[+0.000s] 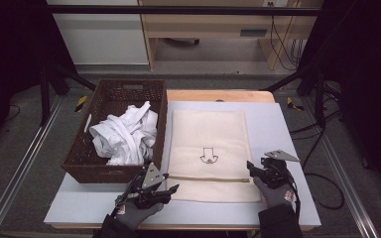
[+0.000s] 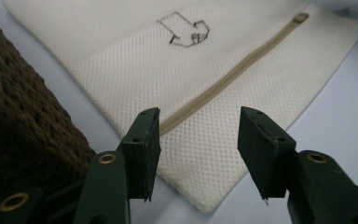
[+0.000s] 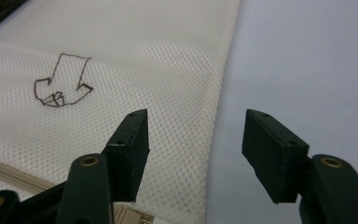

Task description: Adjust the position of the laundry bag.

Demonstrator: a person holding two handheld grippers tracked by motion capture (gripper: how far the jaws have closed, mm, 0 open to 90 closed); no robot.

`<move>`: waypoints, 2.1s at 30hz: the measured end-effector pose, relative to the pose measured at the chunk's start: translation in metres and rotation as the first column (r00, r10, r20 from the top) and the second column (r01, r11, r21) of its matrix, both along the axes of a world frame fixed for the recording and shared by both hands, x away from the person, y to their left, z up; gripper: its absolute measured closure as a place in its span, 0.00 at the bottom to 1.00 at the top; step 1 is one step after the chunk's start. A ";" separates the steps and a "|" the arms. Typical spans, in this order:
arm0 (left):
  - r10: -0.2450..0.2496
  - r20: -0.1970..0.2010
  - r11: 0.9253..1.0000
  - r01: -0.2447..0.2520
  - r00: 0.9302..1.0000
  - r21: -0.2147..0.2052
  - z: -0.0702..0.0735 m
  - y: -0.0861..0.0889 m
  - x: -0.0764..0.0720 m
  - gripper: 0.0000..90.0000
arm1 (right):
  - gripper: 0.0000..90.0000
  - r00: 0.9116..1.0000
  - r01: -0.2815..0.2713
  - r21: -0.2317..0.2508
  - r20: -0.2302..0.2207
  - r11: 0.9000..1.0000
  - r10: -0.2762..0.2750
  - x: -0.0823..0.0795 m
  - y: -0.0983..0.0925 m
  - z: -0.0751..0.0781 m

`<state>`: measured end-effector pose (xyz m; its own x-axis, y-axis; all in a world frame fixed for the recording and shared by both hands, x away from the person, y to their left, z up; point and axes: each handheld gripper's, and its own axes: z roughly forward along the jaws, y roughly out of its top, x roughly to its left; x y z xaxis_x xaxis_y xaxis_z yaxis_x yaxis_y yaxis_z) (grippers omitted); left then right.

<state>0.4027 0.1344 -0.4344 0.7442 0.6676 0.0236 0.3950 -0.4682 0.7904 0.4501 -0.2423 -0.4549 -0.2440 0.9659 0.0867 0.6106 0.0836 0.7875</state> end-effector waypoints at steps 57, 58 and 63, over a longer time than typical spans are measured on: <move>-0.003 -0.011 0.998 0.002 1.000 -0.061 -0.009 -0.003 -0.002 0.53 | 0.56 0.998 -0.058 0.085 0.031 0.995 0.055 -0.014 -0.003 -0.007; -0.007 -0.007 0.998 0.006 1.000 -0.068 -0.008 -0.004 -0.002 0.53 | 0.56 0.998 -0.058 0.085 0.031 0.995 0.055 -0.014 -0.003 -0.007; -0.021 0.007 0.997 0.021 1.000 -0.077 -0.002 -0.011 -0.002 0.48 | 0.50 0.997 -0.058 0.093 0.053 0.994 0.053 -0.021 -0.006 -0.005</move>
<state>0.4004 0.1232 -0.4364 0.7580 0.6519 -0.0232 0.3811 -0.4137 0.8268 0.4291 -0.2485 -0.4600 -0.3035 0.9387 0.1635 0.5663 0.0398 0.8232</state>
